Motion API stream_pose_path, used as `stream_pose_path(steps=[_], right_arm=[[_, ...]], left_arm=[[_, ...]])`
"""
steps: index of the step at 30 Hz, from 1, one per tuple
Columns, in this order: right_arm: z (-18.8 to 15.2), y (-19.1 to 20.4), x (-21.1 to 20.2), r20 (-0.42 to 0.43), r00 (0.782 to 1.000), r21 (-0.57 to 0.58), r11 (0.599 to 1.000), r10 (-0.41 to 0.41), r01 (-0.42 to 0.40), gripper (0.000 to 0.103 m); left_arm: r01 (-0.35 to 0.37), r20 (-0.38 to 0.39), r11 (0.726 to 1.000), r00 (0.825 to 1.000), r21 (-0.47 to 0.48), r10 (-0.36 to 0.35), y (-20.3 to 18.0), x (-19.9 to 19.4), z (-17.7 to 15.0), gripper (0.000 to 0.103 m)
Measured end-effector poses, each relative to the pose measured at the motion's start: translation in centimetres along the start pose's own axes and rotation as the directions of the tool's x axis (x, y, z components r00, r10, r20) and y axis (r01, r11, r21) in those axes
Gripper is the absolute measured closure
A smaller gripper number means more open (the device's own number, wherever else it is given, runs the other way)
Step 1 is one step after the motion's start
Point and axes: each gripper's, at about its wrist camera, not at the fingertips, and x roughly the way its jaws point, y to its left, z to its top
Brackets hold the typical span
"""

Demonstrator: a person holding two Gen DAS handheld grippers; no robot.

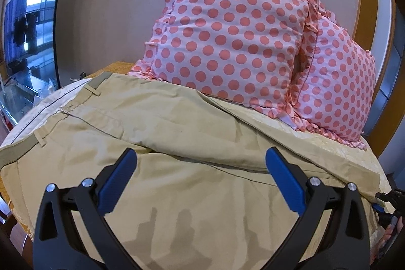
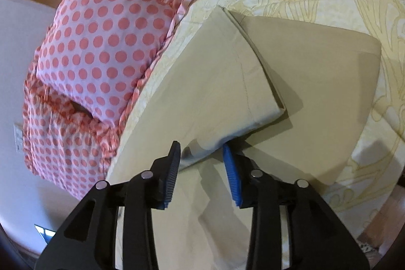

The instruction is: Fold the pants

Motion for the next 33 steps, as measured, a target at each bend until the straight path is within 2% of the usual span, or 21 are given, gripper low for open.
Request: stream_pose_path(steps=[2,3,4,5,8,12,15,19,22,24,25,26,27,28,29,31,33], right_arm=[[0.3,0.2,0.5,0.030,1.000,-0.032,0.999,0.006,-0.005,0.069],[0.5,0.3,0.6,0.035,0.999,-0.046,0.999,0.016,-0.014,0.078],[0.8,0.2,0.5,0.050,0.997,-0.061,0.996,0.063,-0.060,0.086],[1.0,0.1,0.2,0.060,0.994,-0.060,0.995,0.087,-0.083,0.099],[2.2,-0.4,-2.0,0.120,0.975,-0.075,0.981,0.185,-0.176,0.101],[3.7,0.1,-6.2,0.248,0.938,-0.145,0.966,0.243,-0.212,0.102],[4.2,0.6,-7.2,0.270,0.930,-0.178,0.962,0.251,-0.208,0.102],[4.5,0.7,-6.9,0.263,0.930,-0.177,0.961,0.256,-0.214,0.102],[4.7,0.4,-6.5,0.255,0.932,-0.179,0.960,0.256,-0.215,0.102],[4.8,0.2,-6.3,0.250,0.933,-0.176,0.960,0.258,-0.218,0.102],[4.9,0.2,-6.2,0.250,0.934,-0.177,0.960,0.257,-0.217,0.102],[4.8,0.2,-6.2,0.250,0.934,-0.179,0.960,0.257,-0.216,0.102],[5.0,0.1,-6.0,0.245,0.934,-0.180,0.959,0.260,-0.220,0.102],[5.1,0.2,-6.0,0.242,0.935,-0.184,0.958,0.261,-0.220,0.102],[5.1,0.2,-6.1,0.242,0.934,-0.189,0.957,0.261,-0.219,0.102],[5.4,0.3,-6.6,0.255,0.929,-0.203,0.955,0.267,-0.218,0.102],[5.5,0.4,-7.5,0.273,0.921,-0.218,0.951,0.277,-0.221,0.102]], left_arm=[[0.009,-0.013,1.000,1.000,-0.009,-0.009,0.3,0.4,0.3,0.002],[0.017,-0.019,1.000,1.000,-0.013,-0.017,0.5,0.6,0.6,0.002],[0.031,-0.025,0.999,0.999,-0.022,-0.032,0.9,0.9,1.0,0.002],[0.040,-0.029,0.999,0.999,-0.029,-0.040,1.1,1.2,1.2,0.002],[0.067,-0.053,0.996,0.996,-0.065,-0.071,2.2,2.6,2.5,0.002],[0.096,-0.133,0.987,0.985,-0.132,-0.113,3.6,6.2,4.4,0.002],[0.102,-0.198,0.977,0.970,-0.186,-0.139,4.1,9.7,5.6,0.003],[0.050,-0.279,0.973,0.953,-0.227,-0.114,4.6,14.8,7.0,0.015],[0.029,-0.349,0.955,0.927,-0.295,-0.137,5.3,18.4,7.4,0.028],[0.004,-0.374,0.944,0.918,-0.330,-0.134,5.9,20.2,7.7,0.043],[-0.020,-0.382,0.939,0.916,-0.344,-0.121,6.3,21.1,7.9,0.054],[-0.027,-0.385,0.934,0.915,-0.357,-0.121,6.7,21.5,8.0,0.088],[-0.019,-0.383,0.924,0.913,-0.383,-0.140,7.2,21.6,8.0,0.099],[-0.003,-0.370,0.910,0.914,-0.415,-0.165,7.7,21.2,7.9,0.099],[0.022,-0.337,0.903,0.924,-0.429,-0.182,8.0,20.0,7.9,0.099],[0.056,-0.285,0.925,0.943,-0.375,-0.172,7.7,16.5,8.2,0.100],[0.096,-0.210,0.938,0.962,-0.332,-0.173,7.6,11.3,8.1,0.100]])
